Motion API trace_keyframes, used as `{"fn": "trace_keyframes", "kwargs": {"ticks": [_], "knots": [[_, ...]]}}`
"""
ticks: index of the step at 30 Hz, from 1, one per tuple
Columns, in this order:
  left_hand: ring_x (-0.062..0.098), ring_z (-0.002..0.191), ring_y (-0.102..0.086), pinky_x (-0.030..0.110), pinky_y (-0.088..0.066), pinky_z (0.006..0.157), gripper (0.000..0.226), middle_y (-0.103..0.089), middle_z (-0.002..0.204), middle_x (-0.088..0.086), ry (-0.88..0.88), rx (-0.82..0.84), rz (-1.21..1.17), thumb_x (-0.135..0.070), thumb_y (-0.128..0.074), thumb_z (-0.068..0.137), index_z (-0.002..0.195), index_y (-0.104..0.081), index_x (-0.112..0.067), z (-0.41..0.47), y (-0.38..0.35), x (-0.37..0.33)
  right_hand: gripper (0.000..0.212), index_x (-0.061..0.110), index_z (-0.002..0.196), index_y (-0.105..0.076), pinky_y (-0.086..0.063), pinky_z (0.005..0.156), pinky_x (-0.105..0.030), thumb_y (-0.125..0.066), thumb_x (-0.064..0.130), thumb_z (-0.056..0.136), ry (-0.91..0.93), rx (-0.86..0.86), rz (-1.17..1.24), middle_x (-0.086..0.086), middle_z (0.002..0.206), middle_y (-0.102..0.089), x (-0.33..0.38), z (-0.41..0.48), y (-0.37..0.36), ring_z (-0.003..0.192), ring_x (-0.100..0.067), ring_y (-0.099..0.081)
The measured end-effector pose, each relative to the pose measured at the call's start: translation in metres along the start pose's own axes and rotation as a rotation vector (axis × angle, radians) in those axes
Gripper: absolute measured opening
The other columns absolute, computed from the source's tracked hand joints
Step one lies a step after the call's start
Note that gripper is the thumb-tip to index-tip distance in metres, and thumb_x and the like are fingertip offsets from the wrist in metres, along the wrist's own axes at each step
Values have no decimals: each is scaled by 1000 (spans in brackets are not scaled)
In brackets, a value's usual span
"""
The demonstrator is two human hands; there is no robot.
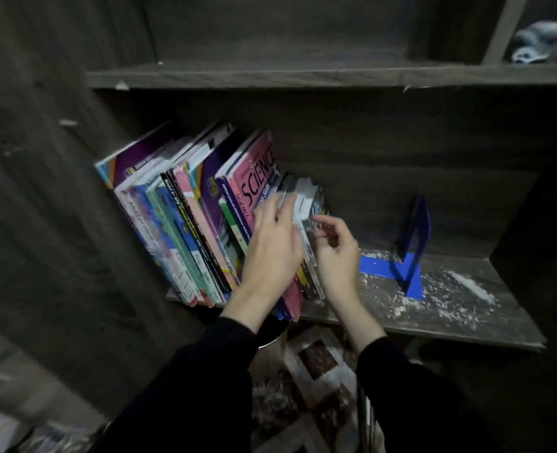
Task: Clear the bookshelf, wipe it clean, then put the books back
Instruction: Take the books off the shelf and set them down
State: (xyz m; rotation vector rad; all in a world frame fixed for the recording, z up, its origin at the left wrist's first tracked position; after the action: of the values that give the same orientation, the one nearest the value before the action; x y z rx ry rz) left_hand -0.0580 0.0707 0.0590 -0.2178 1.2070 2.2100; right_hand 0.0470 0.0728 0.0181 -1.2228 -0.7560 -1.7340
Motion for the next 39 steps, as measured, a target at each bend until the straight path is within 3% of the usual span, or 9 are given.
{"fn": "trace_keyframes", "kwargs": {"ticks": [3,6,14,23,27,30,33,36,39], "knots": [[34,146,8,40,1,118,72,5,157,25,78,166,321,-31,-41,100,152,2,-6,14,-23,-4,34,16,101,-65,-43,71,-12,-50,-10,85,-30,-25,-12,-8,93,-65,-15,-3,7,78,-3,-54],[36,146,2,44,-1,117,81,-1,157,28,156,213,497,-47,-35,99,150,12,-4,23,-36,-5,38,25,106,-60,-40,65,-8,-52,-7,87,-53,37,-77,-10,99,-62,-33,-3,15,80,-7,-53],[31,137,-25,41,-13,114,72,-34,148,18,102,-6,277,-44,-50,91,148,-23,-8,13,-45,-3,85,39,149,-9,-31,113,-46,-63,18,88,-144,369,-119,2,150,-34,-58,10,18,137,-13,-35],[32,124,-38,38,-45,99,87,-12,147,15,119,61,-84,-44,-68,84,151,-15,-32,9,-79,-34,92,43,147,0,-42,93,-12,-63,7,90,-154,298,49,20,137,-27,-61,-3,50,103,26,-45],[33,108,-57,41,-50,88,87,-11,149,18,159,99,-32,-38,-65,88,150,-5,-43,7,-93,-42,98,50,142,4,-41,106,-27,-65,8,88,-138,341,37,13,145,-26,-60,-4,60,117,15,-44],[27,88,-64,37,-54,80,77,-25,144,18,163,68,-42,-30,-65,90,150,-18,-40,7,-92,-42,97,39,148,5,-47,86,-9,-60,-2,89,-138,398,49,10,144,-34,-58,-2,65,106,29,-43],[17,73,-58,30,-54,76,65,-35,136,15,168,41,-90,-29,-68,87,143,-35,-33,5,-85,-36,90,36,151,-3,-46,88,-28,-51,-10,91,-163,383,53,11,131,-53,-57,6,73,108,14,-51],[16,63,-57,36,-57,69,64,-40,130,13,136,26,-135,-28,-73,82,138,-43,-29,-8,-75,-32,77,43,149,-9,-46,98,-32,-54,13,96,-158,270,86,4,122,-61,-54,21,81,108,1,-59],[3,53,-46,32,-56,64,63,-45,124,14,118,-8,-157,-29,-75,79,135,-47,-29,-32,-65,-29,92,53,146,-2,-31,110,-41,-64,54,79,-149,290,52,0,152,-31,-44,46,76,136,-10,-35]]}}
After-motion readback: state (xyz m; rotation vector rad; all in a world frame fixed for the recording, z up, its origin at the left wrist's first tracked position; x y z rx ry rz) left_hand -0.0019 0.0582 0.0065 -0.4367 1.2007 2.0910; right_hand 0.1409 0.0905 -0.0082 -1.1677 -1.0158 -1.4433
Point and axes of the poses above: each hand's wrist, its own z-axis towards the middle knuckle, its own y-axis out of the back of the hand, x = y × z, the point moved 3 cm from there along z, towards the middle knuckle
